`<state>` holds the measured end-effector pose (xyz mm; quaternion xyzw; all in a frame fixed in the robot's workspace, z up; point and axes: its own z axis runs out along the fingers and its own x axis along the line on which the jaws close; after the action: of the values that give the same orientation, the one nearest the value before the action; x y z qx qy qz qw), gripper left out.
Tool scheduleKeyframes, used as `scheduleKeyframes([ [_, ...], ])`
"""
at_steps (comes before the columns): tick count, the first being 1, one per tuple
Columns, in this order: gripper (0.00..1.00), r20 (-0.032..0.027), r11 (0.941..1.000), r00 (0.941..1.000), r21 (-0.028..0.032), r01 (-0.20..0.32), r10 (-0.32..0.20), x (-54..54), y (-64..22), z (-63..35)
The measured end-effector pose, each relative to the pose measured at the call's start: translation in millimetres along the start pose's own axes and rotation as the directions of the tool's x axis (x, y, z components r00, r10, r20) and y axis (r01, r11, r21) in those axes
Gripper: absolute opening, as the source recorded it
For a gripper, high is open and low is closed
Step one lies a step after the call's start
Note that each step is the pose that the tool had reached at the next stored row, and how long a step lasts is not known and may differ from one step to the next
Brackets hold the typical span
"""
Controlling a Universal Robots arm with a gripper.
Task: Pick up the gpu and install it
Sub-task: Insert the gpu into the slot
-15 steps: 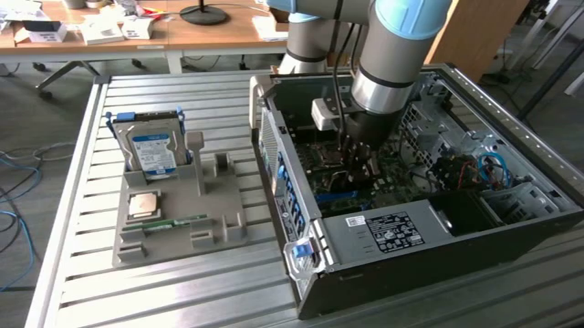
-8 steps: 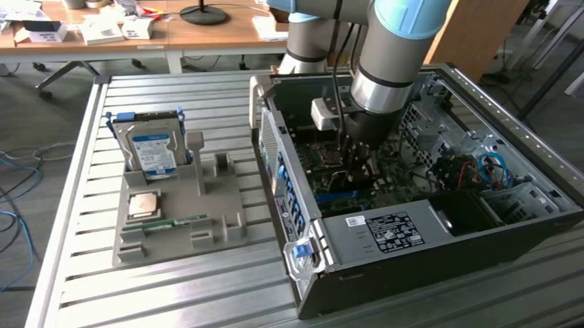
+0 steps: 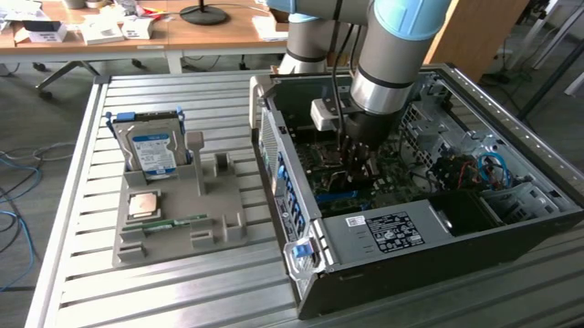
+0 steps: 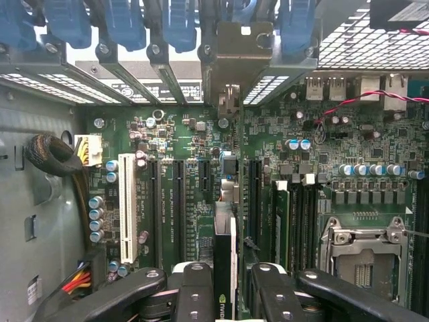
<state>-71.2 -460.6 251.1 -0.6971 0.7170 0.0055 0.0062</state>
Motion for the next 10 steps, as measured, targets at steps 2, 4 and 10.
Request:
scheduleKeyframes([
  [2, 0.27, 0.0, 1.0, 1.0, 0.0, 0.0, 0.0, 0.0, 0.0, 0.0],
  [4, 0.27, 0.0001, 1.0, 1.0, 0.0, 0.0, 0.0, 0.0, 0.0, 0.1],
  [10, 0.27, 0.0003, 1.0, 1.0, 0.0001, 0.0, 0.0, 0.0, 0.3, 0.7],
])
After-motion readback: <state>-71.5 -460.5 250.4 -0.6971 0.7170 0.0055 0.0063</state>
